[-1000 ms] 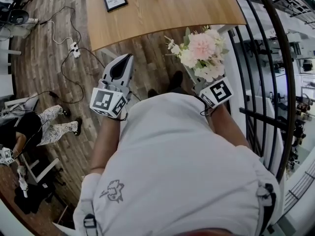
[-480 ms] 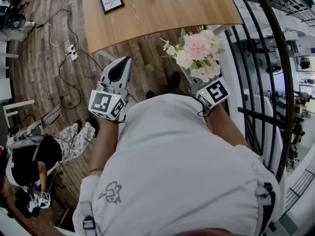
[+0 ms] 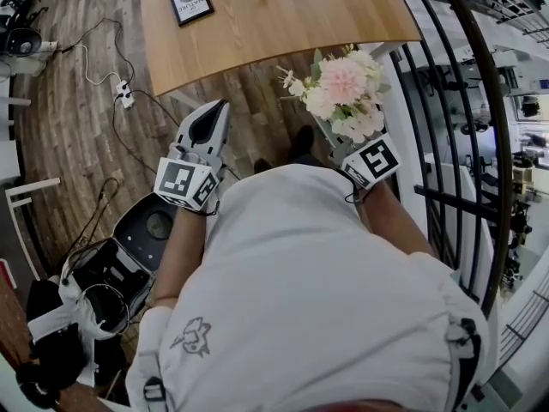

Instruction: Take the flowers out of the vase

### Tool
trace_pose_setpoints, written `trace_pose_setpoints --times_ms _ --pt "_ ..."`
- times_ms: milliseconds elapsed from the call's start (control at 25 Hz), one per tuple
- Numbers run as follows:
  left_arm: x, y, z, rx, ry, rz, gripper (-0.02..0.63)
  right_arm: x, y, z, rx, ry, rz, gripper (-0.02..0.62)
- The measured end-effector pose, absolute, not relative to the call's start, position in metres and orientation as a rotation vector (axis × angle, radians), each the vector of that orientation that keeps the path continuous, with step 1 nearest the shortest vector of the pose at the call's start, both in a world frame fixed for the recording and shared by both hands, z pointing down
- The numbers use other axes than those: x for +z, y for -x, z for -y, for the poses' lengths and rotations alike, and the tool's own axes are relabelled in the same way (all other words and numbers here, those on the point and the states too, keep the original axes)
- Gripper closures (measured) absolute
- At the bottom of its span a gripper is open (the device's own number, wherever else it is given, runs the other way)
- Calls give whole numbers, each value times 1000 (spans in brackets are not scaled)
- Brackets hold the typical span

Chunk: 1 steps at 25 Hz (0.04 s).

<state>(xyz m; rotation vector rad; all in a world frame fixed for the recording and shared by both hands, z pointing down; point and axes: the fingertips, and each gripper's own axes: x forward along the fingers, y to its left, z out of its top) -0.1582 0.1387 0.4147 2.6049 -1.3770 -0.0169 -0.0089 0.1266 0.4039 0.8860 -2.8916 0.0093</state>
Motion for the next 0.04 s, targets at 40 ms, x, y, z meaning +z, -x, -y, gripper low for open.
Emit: trace_pose_setpoints --times_ms 40 --pt "416 158 -138 -19 -2604 1375 601 405 8 -127 11 -888 2890 526"
